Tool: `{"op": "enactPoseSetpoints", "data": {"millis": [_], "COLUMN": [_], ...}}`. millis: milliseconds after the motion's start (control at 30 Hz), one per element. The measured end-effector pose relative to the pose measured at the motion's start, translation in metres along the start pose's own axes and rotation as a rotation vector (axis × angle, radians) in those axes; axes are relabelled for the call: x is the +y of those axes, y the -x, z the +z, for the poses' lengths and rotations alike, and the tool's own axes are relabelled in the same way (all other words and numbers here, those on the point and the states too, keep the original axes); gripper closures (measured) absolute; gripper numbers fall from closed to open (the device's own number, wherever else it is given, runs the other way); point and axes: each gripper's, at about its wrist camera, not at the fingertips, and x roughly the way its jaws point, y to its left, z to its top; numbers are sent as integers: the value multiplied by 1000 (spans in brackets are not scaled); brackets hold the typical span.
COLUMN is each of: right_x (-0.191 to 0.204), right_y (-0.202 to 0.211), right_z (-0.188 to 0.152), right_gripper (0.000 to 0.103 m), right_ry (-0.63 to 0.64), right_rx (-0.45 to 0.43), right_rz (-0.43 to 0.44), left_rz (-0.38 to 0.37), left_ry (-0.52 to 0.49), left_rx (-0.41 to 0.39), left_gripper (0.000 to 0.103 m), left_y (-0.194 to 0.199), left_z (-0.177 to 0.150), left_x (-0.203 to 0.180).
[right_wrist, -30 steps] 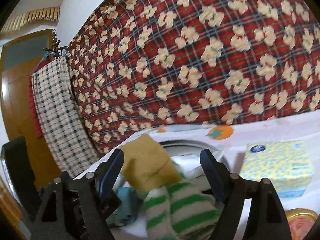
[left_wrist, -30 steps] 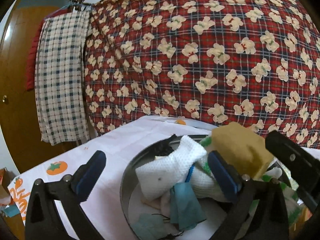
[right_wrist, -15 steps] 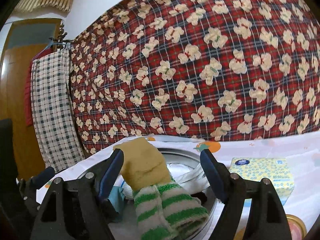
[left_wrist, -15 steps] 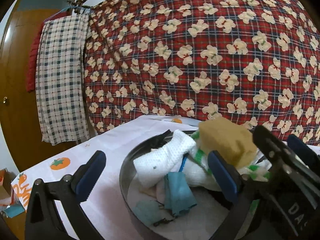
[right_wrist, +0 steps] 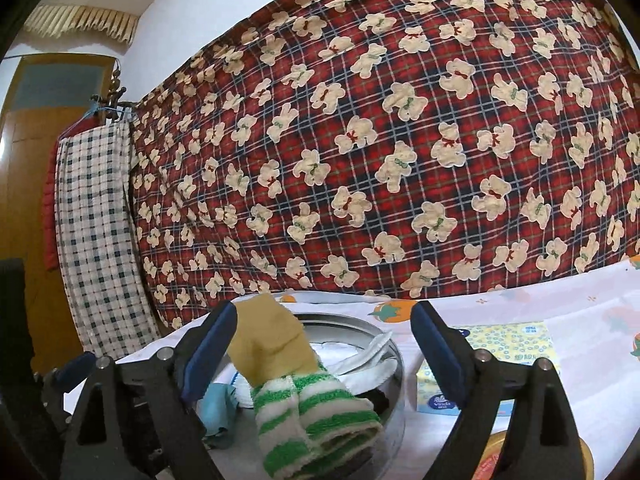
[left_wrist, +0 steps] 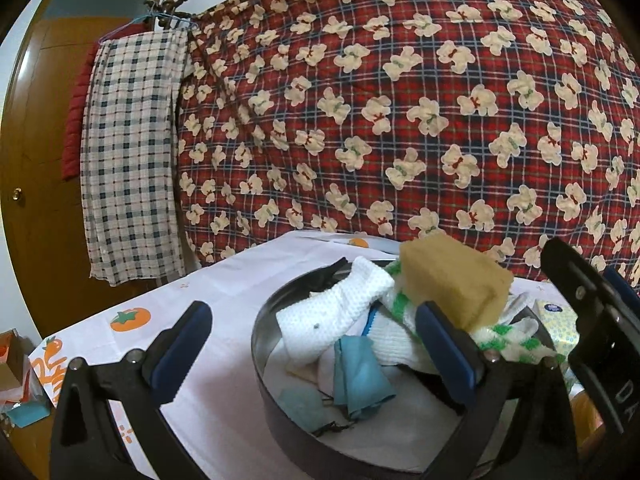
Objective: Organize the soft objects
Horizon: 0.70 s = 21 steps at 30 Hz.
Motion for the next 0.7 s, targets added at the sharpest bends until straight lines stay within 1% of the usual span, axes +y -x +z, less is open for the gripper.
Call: {"op": "enactPoseSetpoints", "data": {"millis": [233,700], "right_x": [1,7], "right_y": [3,18], "right_z": [1,3], "right_gripper": [12,12], "right_ry": [13,42], "right_rx": [-15,-86], "right_rz": [0,-3], "left_rz": [4,11], "left_ry": [1,6], "left_rx": [-4,-11], "left_gripper": [0,0], "left_y": [2,7], "left_z": [0,0], "left_x": [0,4]}}
